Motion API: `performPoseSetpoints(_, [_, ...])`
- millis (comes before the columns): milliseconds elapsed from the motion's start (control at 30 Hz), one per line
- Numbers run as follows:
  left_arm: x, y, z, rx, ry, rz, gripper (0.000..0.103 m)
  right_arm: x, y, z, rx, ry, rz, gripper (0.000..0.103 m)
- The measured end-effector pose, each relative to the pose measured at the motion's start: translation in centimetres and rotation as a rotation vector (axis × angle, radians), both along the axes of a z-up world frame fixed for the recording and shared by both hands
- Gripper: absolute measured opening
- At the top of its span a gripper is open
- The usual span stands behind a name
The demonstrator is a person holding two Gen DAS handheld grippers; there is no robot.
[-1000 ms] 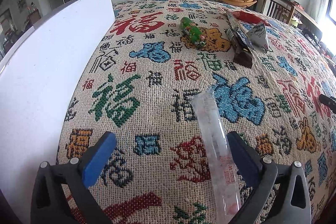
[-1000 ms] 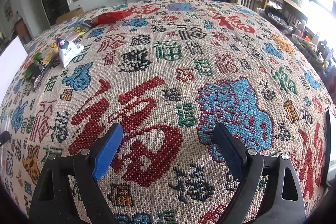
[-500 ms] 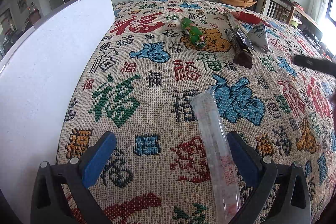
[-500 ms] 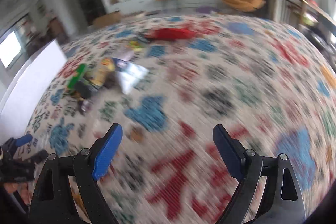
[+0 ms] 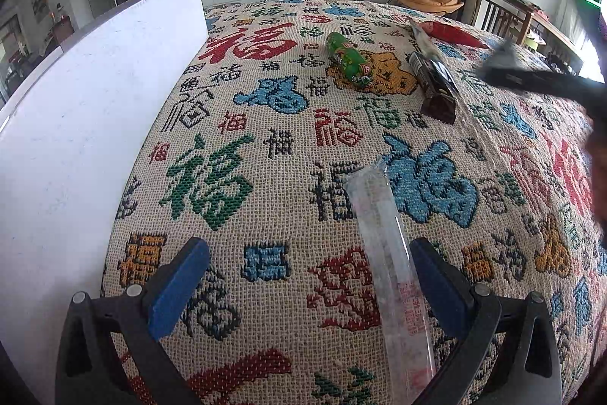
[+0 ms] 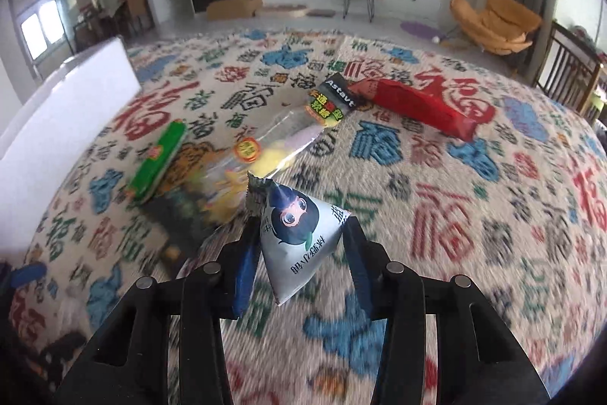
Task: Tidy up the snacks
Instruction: 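Hold the tube in the left tool and the pouch in the right tool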
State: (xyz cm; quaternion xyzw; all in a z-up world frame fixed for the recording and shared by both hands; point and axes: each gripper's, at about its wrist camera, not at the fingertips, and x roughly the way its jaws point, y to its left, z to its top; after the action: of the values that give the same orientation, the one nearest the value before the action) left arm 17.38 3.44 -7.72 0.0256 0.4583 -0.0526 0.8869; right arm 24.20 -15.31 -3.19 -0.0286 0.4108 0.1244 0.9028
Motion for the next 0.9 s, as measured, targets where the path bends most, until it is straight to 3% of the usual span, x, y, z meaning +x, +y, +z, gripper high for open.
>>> performPoseSetpoints(167, [0.0, -0.1, 0.0, 0.002, 0.0, 0.0, 0.103, -8.5, -2.3, 1.7, 0.105, 0.024, -0.01, 0.046])
performPoseSetpoints(300, [0.0, -0.1, 0.0, 0.001, -0.001, 0.001, 0.103, -13.6, -2.5, 1.0, 0.066, 0.02, -0.058, 0.048])
performPoseSetpoints(433, [0.0, 0.0, 0.0, 0.002, -0.001, 0.001, 0.103, -13.6, -2.1, -1.8, 0.032, 0.069, -0.069, 0.056])
performPoseSetpoints(500, [0.0, -0.1, 0.0, 0.002, -0.001, 0.001, 0.103, -13.3, -2.0, -2.3, 0.044, 0.054, -0.065, 0.072])
performPoseSetpoints(533, [0.0, -0.1, 0.1, 0.002, -0.001, 0.001, 0.103, -12.9, -1.9, -2.4, 0.033, 0.063, -0.073, 0.074])
performPoseSetpoints(900, [0.0, -0.1, 0.0, 0.001, -0.001, 0.001, 0.103, -13.3, -0.5, -3.2, -0.055, 0.035, -0.046, 0.084])
